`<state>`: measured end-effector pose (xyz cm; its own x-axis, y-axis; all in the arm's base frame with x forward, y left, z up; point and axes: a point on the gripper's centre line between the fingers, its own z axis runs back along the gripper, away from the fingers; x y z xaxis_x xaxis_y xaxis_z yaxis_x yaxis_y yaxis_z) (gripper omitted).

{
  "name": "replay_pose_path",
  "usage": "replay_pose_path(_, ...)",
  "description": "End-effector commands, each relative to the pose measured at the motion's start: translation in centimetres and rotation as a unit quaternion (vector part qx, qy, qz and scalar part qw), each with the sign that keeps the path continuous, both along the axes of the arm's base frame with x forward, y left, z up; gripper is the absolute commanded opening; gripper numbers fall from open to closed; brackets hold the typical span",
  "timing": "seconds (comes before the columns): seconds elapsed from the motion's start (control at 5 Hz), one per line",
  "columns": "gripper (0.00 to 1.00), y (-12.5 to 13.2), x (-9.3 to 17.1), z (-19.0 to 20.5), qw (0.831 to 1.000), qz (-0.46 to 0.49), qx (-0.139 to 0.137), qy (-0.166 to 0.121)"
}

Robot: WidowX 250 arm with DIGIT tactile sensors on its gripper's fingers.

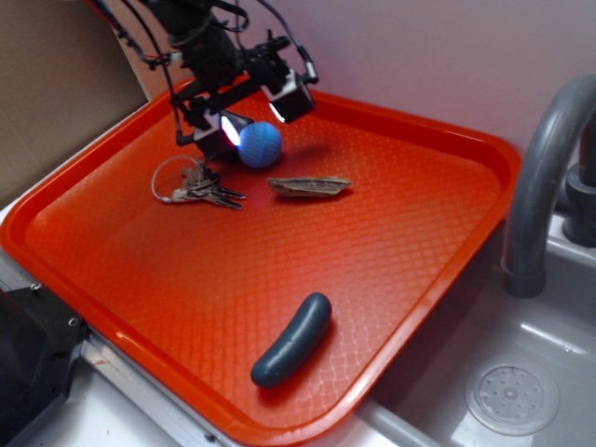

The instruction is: Grab the blue ball.

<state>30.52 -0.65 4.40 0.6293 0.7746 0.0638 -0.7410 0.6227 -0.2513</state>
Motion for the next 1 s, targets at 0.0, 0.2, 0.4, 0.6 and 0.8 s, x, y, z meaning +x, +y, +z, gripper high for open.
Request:
replay_pose_path(0.0, 0.00, 0.2, 0.8, 0.6, 1.000, 0.018, 0.004, 0.012)
replay_pose_path(0.2, 0.00, -0.1, 0.6, 0.4, 0.998, 0.018, 0.003, 0.062)
replay_pose_path(0.4, 0.00, -0.7, -0.1, 1.3, 0.995, -0.010, 0.025, 0.097)
replay_pose_path(0.6, 0.00, -1.6, -2.6, 5.5, 0.981, -0.127, 0.116, 0.092)
replay_pose_path(0.8, 0.00, -0.6, -5.5, 9.8, 0.967, -0.221, 0.124, -0.026)
